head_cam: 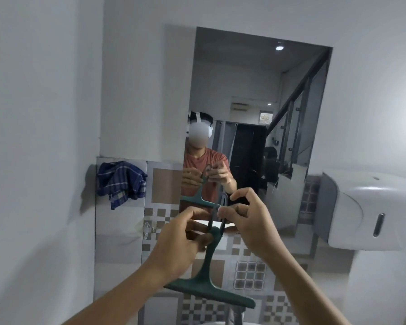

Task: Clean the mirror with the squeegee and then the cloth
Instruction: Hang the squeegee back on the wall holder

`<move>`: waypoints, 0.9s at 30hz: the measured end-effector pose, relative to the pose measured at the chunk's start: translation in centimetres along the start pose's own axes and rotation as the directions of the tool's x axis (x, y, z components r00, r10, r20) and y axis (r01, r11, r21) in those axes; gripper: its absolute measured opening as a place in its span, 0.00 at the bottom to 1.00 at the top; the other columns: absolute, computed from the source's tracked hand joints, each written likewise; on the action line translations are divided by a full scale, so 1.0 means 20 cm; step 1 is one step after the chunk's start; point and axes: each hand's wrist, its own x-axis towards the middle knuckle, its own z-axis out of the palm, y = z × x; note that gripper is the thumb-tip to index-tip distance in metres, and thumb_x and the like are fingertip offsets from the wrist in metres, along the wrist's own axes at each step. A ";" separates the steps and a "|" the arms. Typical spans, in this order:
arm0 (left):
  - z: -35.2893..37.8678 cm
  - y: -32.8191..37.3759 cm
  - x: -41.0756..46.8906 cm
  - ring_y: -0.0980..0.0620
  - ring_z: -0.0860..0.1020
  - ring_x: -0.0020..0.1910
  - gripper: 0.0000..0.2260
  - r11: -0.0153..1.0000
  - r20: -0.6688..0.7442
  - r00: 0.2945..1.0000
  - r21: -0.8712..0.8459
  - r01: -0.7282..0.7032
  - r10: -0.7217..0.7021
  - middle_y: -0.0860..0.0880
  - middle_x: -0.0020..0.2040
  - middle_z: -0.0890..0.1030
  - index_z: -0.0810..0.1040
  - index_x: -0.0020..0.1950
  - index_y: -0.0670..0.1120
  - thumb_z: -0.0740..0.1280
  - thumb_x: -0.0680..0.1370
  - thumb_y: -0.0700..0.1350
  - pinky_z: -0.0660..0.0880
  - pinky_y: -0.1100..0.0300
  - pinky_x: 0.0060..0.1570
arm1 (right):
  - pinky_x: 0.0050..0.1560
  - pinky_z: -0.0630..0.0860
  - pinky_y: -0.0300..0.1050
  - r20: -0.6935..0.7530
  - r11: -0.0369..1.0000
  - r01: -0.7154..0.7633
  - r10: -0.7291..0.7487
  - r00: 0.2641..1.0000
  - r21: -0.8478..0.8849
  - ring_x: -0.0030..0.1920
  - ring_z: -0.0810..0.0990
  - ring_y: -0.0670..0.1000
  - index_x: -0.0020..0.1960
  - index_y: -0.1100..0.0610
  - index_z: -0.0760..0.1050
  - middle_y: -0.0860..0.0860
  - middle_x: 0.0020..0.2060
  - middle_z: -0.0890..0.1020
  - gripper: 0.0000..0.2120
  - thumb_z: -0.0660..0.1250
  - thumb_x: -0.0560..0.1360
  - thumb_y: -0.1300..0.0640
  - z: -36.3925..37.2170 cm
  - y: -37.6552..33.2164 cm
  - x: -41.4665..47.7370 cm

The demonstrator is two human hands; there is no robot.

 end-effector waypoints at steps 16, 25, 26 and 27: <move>-0.34 -0.25 -0.05 0.49 0.85 0.50 0.14 0.995 -0.185 0.978 -0.039 0.089 -0.095 0.54 0.50 0.84 0.81 0.52 0.51 0.71 0.75 0.32 0.84 0.52 0.45 | 0.47 0.85 0.49 0.267 0.992 -0.036 0.003 0.964 0.122 0.47 0.87 0.57 0.53 0.61 0.80 0.58 0.45 0.87 0.09 0.70 0.75 0.71 0.45 0.14 0.16; -0.44 -0.60 -0.06 0.52 0.82 0.52 0.18 0.970 -0.250 0.945 0.061 0.234 -0.212 0.56 0.53 0.83 0.80 0.56 0.55 0.72 0.74 0.34 0.83 0.53 0.49 | 0.48 0.85 0.50 0.245 0.983 -0.185 0.175 0.954 0.019 0.47 0.86 0.54 0.52 0.56 0.81 0.55 0.47 0.84 0.11 0.71 0.74 0.69 0.80 0.50 0.24; -0.44 -0.64 -0.05 0.54 0.82 0.52 0.19 0.968 -0.261 0.942 0.076 0.239 -0.212 0.57 0.52 0.83 0.80 0.56 0.56 0.73 0.74 0.34 0.83 0.53 0.50 | 0.48 0.85 0.49 0.241 0.982 -0.190 0.180 0.954 0.017 0.47 0.86 0.53 0.52 0.56 0.81 0.54 0.47 0.84 0.11 0.71 0.74 0.69 0.83 0.53 0.26; -0.45 -0.67 -0.03 0.55 0.82 0.52 0.19 0.966 -0.272 0.938 0.084 0.244 -0.213 0.58 0.52 0.83 0.80 0.56 0.56 0.73 0.74 0.34 0.83 0.54 0.51 | 0.48 0.85 0.48 0.234 0.981 -0.195 0.185 0.954 0.019 0.46 0.86 0.52 0.53 0.55 0.81 0.53 0.46 0.85 0.11 0.72 0.75 0.69 0.85 0.55 0.27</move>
